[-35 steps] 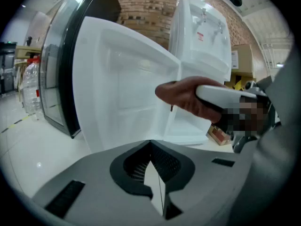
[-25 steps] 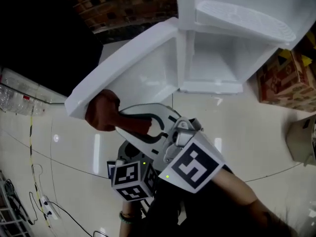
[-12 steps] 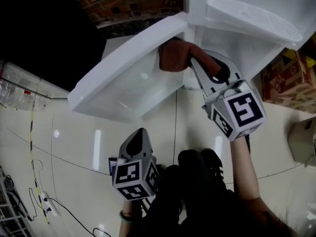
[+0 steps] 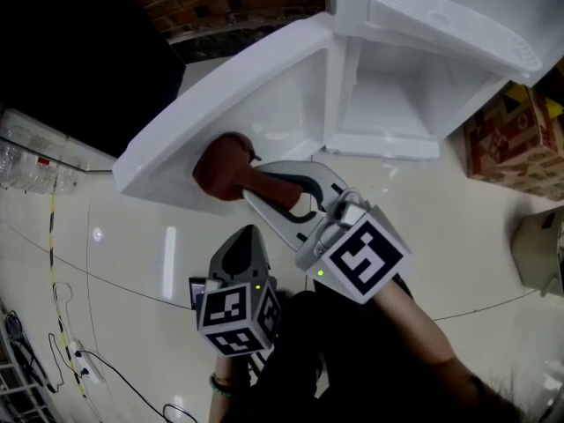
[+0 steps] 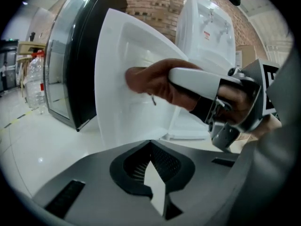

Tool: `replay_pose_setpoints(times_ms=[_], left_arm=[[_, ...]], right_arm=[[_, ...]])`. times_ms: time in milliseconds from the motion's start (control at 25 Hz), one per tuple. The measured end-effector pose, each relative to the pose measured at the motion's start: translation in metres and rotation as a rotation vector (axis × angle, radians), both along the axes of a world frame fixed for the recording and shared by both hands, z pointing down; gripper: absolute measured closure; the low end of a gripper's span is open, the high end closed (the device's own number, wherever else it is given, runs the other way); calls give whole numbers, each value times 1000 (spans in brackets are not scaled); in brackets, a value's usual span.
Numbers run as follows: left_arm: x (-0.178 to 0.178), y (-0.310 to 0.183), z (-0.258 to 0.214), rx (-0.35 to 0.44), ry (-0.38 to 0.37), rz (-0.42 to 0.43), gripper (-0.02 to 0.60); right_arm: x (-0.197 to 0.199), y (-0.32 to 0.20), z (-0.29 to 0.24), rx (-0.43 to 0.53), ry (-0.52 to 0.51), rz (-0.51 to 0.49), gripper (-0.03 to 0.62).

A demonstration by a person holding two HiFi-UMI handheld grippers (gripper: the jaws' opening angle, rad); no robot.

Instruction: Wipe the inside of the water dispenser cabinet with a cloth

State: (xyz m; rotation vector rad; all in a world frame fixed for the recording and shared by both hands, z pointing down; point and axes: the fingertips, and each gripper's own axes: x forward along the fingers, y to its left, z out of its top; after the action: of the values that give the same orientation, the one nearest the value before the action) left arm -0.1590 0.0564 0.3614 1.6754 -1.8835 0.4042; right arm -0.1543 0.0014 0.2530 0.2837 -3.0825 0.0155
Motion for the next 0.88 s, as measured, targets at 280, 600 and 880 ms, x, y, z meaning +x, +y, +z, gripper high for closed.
replay_pose_setpoints(times_ms=[280, 600, 880], left_arm=[[-4, 3, 2, -2, 11, -5, 577], [-5, 6, 3, -8, 14, -9, 577], [-4, 6, 5, -16, 9, -2, 577]], right_arm=[[-23, -7, 44, -13, 71, 4, 519], [68, -117, 72, -71, 142, 388, 519], [102, -127, 85, -132, 122, 471, 519]])
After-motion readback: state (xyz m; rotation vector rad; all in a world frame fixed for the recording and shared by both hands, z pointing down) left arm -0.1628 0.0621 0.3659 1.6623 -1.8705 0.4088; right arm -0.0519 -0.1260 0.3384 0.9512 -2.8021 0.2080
